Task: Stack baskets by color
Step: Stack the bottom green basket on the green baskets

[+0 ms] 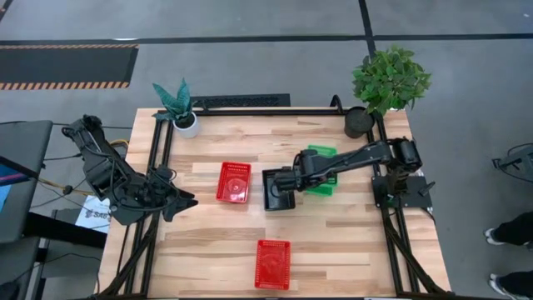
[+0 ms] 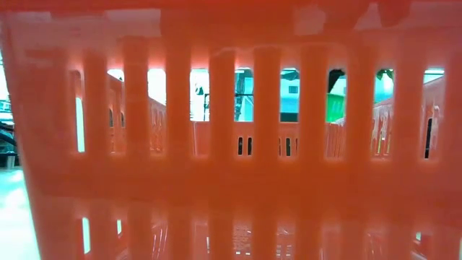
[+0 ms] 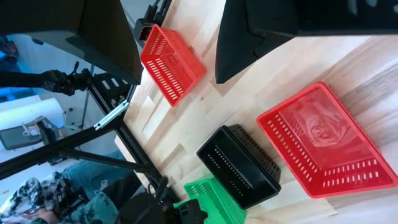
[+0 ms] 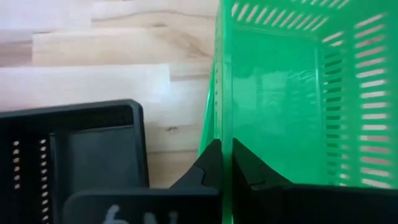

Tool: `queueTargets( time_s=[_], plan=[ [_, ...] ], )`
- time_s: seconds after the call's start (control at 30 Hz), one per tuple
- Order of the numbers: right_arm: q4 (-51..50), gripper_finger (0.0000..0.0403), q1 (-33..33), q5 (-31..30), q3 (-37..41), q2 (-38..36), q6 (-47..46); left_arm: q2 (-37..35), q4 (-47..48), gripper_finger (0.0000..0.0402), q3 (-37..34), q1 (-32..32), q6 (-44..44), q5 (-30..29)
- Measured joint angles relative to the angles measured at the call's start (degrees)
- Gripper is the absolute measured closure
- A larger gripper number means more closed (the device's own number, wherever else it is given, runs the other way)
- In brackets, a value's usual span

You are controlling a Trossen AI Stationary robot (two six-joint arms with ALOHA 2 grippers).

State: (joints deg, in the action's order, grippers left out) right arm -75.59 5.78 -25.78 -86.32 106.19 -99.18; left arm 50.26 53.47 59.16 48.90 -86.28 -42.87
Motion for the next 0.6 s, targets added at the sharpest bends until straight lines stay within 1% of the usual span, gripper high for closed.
queueTargets(
  time_s=[0.23, 0.43, 0.6],
  plan=[
    [0.09, 0.0391, -0.02, 1.27, -0.02, 0.02, 0.28, 0.0, 0.22, 0.0209, 0.0, 0.0, 0.0, 0.0],
    [-0.4, 0.0383, 1.08, 2.07, -0.02, 0.02, 0.16, -0.01, 0.26, 0.0209, 0.0, 0.0, 0.89, 0.0],
    [-0.76, 0.0387, 1.31, 2.16, 0.01, 1.12, 0.19, -0.02, 0.24, 0.0209, 0.0, 0.0, 1.05, 0.0]
  ],
)
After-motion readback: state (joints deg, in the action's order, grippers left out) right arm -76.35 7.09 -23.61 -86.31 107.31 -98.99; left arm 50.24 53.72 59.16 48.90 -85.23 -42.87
